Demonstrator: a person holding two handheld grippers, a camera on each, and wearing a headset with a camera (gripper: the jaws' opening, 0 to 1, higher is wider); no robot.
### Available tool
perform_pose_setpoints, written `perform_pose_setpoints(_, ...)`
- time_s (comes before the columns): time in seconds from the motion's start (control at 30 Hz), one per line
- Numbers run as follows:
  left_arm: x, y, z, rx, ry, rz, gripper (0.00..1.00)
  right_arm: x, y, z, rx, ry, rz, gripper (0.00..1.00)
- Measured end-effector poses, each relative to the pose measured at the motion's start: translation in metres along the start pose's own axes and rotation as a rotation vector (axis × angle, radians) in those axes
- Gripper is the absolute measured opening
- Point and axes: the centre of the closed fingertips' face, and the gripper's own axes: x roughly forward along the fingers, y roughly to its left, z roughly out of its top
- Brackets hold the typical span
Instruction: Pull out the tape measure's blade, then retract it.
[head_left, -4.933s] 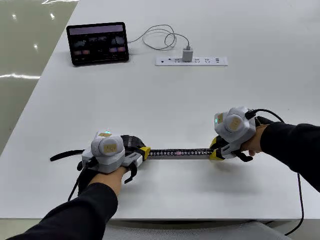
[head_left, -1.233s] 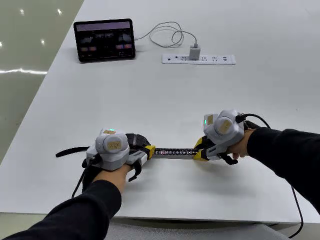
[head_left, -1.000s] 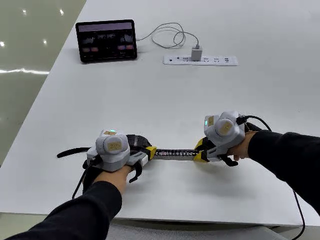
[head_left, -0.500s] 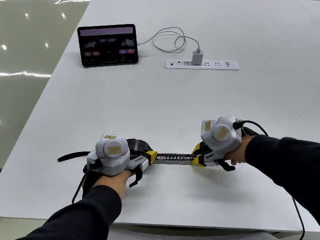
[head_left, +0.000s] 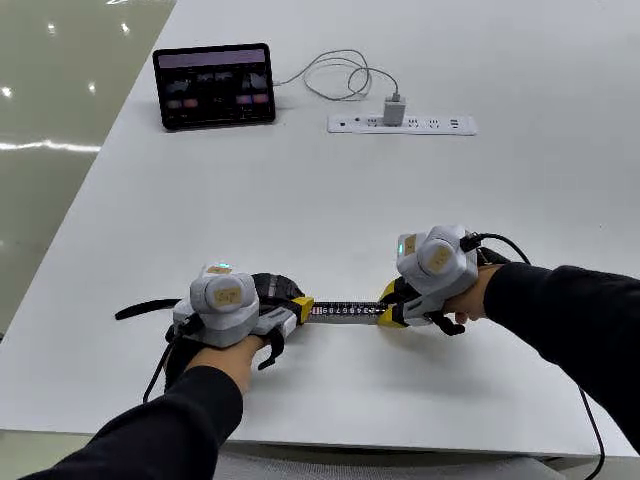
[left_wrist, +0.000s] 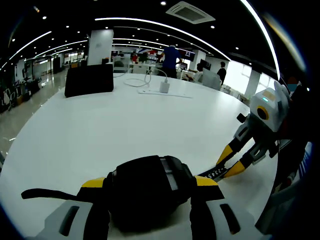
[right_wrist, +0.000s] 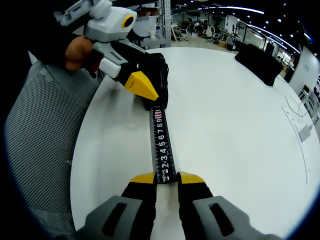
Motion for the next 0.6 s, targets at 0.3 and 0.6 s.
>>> perform_pose_setpoints(0.3,-0.0001,-0.0001,0.0001,-0.002,0.003,-0.003,0.61,0.0022,-0.0005,0.0033,0.015,-0.012,0.002,0.12)
perform_pose_setpoints(0.6,0.0005,0.0003,0.0004,-0.004,0.001,-0.002,0.61,0.0049,-0.0006,0.0081,0.029,-0.023,-0.001,0.12)
